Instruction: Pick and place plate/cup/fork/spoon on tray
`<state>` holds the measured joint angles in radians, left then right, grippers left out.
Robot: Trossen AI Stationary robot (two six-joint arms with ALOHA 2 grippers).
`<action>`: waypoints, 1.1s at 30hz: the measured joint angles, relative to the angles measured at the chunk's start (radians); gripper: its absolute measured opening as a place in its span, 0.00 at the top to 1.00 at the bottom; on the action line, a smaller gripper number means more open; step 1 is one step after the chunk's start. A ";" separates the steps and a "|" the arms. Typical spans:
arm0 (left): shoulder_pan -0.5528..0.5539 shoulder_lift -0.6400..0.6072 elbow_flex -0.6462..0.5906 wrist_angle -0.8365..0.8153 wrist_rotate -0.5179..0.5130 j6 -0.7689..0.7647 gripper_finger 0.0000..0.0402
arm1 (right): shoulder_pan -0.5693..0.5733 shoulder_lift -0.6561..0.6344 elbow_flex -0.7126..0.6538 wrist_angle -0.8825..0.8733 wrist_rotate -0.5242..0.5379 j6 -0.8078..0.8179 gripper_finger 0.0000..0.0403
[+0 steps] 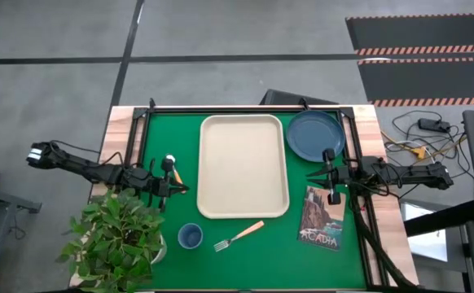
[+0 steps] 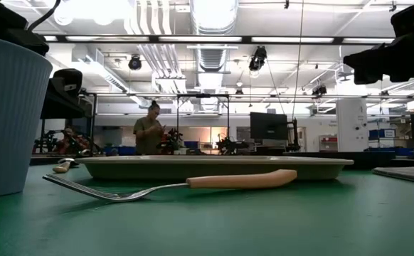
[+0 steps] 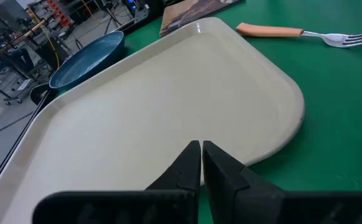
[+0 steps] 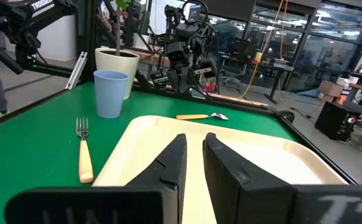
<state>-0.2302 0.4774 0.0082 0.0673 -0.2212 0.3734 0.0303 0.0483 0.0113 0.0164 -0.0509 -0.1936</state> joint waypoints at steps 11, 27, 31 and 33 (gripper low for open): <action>0.000 0.000 0.000 0.000 0.000 0.000 1.00 | 0.000 0.000 0.000 0.000 0.000 0.000 0.89; 0.001 0.000 0.000 0.085 -0.178 0.006 1.00 | 0.001 0.000 0.000 0.008 -0.013 0.119 0.89; 0.001 0.000 0.000 0.111 -0.179 0.002 1.00 | 0.000 0.000 0.000 0.047 -0.004 0.322 0.89; 0.001 0.000 0.000 0.145 -0.172 -0.004 1.00 | 0.000 0.001 0.000 0.103 0.004 0.359 0.89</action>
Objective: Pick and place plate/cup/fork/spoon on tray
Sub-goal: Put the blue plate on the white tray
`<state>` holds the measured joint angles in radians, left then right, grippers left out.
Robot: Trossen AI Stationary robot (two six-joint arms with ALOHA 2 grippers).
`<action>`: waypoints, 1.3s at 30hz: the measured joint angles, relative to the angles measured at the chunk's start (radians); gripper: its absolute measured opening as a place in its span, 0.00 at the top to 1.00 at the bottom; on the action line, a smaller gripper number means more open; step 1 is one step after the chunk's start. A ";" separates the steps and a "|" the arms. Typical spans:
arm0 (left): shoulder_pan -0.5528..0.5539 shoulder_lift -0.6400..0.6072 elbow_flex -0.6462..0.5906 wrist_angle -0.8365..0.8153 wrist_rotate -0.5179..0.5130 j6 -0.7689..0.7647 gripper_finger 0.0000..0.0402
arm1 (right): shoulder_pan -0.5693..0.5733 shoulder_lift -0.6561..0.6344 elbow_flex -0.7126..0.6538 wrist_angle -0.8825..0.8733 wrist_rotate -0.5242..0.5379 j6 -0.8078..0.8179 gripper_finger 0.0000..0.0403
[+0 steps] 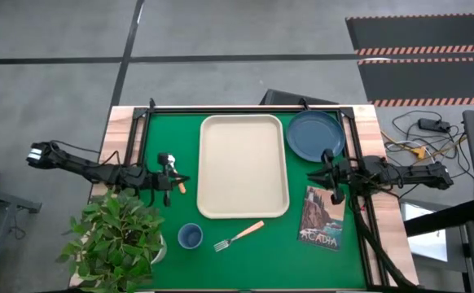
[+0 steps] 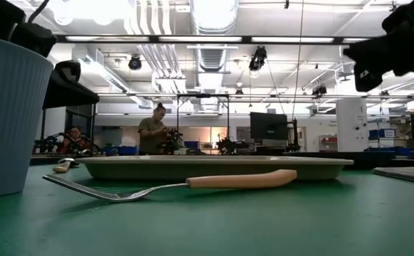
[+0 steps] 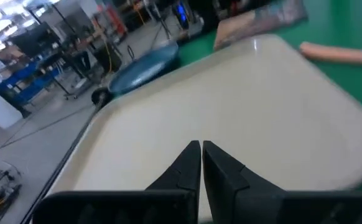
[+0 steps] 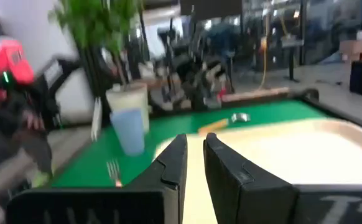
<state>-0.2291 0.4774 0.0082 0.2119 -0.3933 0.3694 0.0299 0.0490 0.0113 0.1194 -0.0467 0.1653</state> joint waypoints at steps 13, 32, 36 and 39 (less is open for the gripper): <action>0.000 0.007 0.003 0.753 0.052 -0.345 1.00 | 0.000 0.133 0.087 0.203 0.184 0.063 0.89; 0.000 0.034 0.019 0.855 -0.070 -0.334 1.00 | -0.156 0.511 0.504 -0.334 0.458 0.236 0.89; 0.004 0.036 0.041 0.767 -0.083 -0.296 1.00 | -0.230 0.594 0.555 -0.341 0.404 0.226 0.89; 0.022 0.043 0.067 0.705 -0.086 -0.293 1.00 | -0.285 0.659 0.589 -0.341 0.353 0.217 0.89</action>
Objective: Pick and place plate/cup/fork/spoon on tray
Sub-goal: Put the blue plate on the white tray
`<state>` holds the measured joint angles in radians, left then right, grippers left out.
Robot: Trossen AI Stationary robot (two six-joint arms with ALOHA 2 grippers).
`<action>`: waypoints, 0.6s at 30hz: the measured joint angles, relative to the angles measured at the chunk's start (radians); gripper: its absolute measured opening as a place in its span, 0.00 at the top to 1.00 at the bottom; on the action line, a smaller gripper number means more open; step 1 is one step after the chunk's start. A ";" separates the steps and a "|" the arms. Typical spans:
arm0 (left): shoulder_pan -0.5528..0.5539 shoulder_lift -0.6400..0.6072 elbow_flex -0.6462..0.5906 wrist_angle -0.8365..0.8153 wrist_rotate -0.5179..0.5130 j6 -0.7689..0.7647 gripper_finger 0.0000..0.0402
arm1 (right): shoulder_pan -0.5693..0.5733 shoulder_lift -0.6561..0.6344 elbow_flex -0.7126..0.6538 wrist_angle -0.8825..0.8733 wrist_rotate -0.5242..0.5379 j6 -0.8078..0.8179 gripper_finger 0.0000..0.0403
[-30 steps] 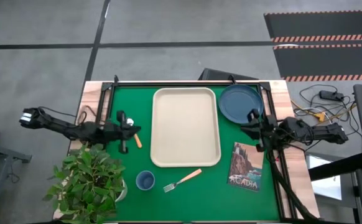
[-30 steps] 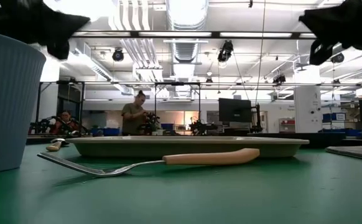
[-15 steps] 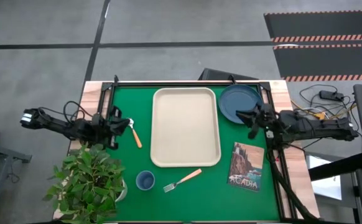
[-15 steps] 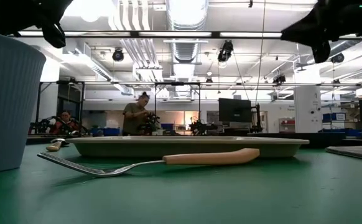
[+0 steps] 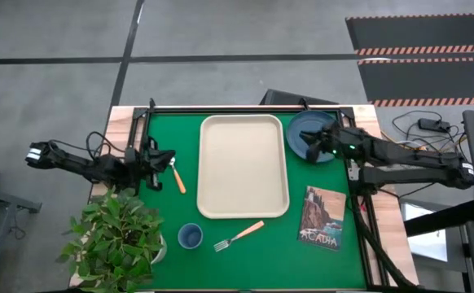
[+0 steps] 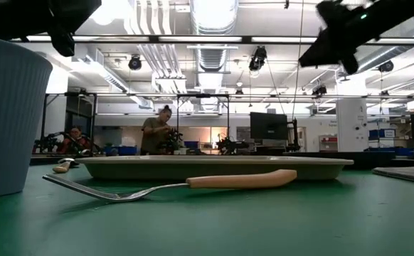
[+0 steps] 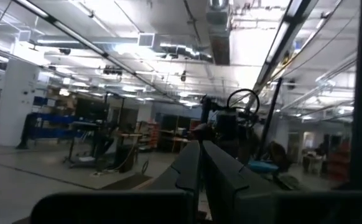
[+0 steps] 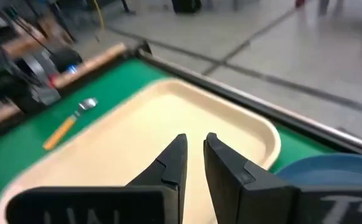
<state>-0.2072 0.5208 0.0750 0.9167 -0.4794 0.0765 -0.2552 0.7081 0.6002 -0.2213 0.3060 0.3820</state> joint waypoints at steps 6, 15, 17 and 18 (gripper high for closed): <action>0.085 0.029 0.061 -0.122 -0.014 0.012 1.00 | -0.101 0.127 0.053 0.005 -0.110 -0.042 0.89; 0.250 0.030 0.095 -0.355 -0.187 0.019 1.00 | -0.223 0.268 0.130 -0.025 -0.223 -0.106 0.89; 0.282 0.017 0.095 -0.375 -0.193 0.050 1.00 | -0.253 0.294 0.155 -0.075 -0.243 -0.110 0.89; 0.295 0.010 0.095 -0.394 -0.198 0.061 1.00 | -0.267 0.306 0.169 -0.097 -0.253 -0.118 0.89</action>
<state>0.0881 0.5304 0.1699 0.5227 -0.6772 0.1376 -0.5224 1.0144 0.7693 -0.3185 0.0525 0.2645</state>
